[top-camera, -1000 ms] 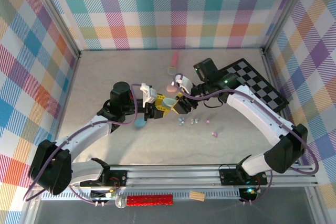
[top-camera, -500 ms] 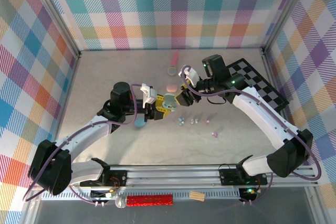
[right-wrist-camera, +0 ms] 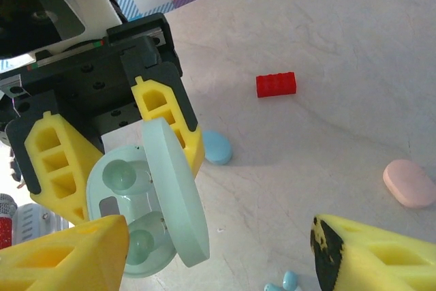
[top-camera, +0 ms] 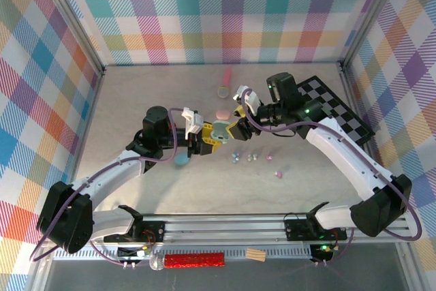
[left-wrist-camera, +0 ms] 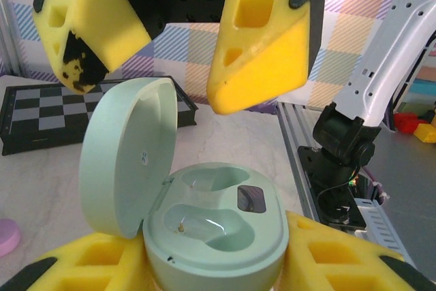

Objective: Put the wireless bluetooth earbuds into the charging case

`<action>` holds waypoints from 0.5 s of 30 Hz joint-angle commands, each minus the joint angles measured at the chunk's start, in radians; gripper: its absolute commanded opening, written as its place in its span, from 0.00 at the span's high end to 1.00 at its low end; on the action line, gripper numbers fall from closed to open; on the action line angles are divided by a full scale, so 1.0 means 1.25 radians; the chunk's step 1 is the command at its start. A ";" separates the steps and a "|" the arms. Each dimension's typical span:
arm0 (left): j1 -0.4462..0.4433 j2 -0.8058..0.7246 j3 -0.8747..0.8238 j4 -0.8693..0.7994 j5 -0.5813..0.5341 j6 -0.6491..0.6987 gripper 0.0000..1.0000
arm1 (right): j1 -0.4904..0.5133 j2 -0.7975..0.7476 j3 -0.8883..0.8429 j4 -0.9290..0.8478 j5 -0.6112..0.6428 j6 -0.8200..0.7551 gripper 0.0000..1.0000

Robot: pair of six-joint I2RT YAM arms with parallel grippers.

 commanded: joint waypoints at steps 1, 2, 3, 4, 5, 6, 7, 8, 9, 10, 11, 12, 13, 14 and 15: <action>-0.007 0.001 0.018 0.048 0.030 -0.013 0.61 | -0.001 -0.008 -0.022 0.036 -0.040 -0.029 0.29; -0.007 0.001 0.018 0.048 0.030 -0.013 0.61 | -0.001 -0.010 -0.023 0.041 -0.040 -0.028 0.29; -0.007 0.000 0.018 0.048 0.029 -0.014 0.61 | -0.001 -0.012 -0.025 0.044 -0.037 -0.027 0.29; -0.007 -0.001 0.017 0.049 0.026 -0.015 0.61 | -0.002 -0.017 -0.028 0.048 -0.032 -0.025 0.29; -0.006 -0.001 0.017 0.049 0.022 -0.015 0.61 | -0.002 -0.023 -0.034 0.058 -0.026 -0.020 0.29; -0.005 -0.001 0.016 0.049 0.017 -0.014 0.61 | -0.003 -0.033 -0.044 0.072 -0.017 -0.015 0.29; -0.001 0.000 0.015 0.048 0.017 -0.012 0.61 | -0.004 -0.045 -0.058 0.087 -0.009 -0.008 0.29; 0.006 0.000 0.012 0.048 0.016 -0.007 0.61 | -0.007 -0.057 -0.072 0.102 -0.005 0.000 0.29; 0.014 0.001 0.006 0.053 0.012 -0.004 0.61 | -0.010 -0.073 -0.090 0.121 -0.001 0.013 0.28; 0.024 0.003 0.002 0.061 0.008 -0.005 0.61 | -0.016 -0.093 -0.112 0.143 0.001 0.032 0.28; 0.034 0.005 -0.002 0.073 0.008 -0.009 0.61 | -0.022 -0.112 -0.135 0.166 0.000 0.050 0.28; 0.043 0.008 -0.007 0.093 0.009 -0.018 0.61 | -0.029 -0.138 -0.166 0.197 0.000 0.077 0.28; 0.053 0.012 -0.012 0.116 0.009 -0.030 0.60 | -0.041 -0.166 -0.200 0.234 0.002 0.112 0.28; 0.059 0.015 -0.015 0.136 0.009 -0.040 0.60 | -0.052 -0.190 -0.233 0.268 0.004 0.144 0.28; 0.066 0.020 -0.016 0.153 0.013 -0.049 0.60 | -0.066 -0.215 -0.269 0.302 0.005 0.195 0.28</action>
